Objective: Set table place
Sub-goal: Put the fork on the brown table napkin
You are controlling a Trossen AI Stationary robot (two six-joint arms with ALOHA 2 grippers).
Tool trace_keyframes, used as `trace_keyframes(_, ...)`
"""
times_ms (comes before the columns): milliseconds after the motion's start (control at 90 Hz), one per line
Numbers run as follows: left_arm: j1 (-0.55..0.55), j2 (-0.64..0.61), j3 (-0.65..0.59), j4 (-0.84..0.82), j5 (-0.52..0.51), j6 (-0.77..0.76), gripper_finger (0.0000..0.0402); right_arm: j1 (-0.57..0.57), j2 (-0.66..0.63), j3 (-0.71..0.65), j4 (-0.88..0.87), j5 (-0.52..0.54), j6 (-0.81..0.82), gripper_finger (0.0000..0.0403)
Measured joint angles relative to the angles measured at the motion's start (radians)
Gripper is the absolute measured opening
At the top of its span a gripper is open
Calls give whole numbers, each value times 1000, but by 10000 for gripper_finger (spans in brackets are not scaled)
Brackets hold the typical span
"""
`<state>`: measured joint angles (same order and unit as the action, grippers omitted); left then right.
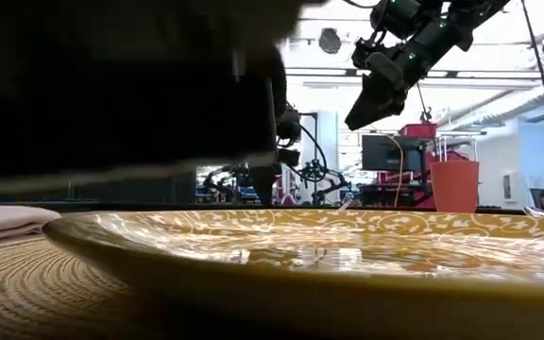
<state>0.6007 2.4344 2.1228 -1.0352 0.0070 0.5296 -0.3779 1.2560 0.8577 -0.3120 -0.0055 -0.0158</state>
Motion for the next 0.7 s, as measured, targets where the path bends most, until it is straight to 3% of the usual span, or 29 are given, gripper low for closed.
trace_keyframes(167,-22,-6,105,-88,-37,-17,41,-36,3,4,16,2,-20,208)
trace_keyframes(411,17,-180,167,-51,74,-89,40,-200,92,147,-89,5,-47,208)
trace_keyframes(522,86,-271,164,-75,126,-144,40,-280,199,255,-124,-9,-14,208)
trace_keyframes(633,143,-327,163,-110,195,-191,40,-361,362,379,-223,-115,12,208)
trace_keyframes(700,159,-343,163,-141,211,-193,40,-395,457,446,-280,-124,12,208)
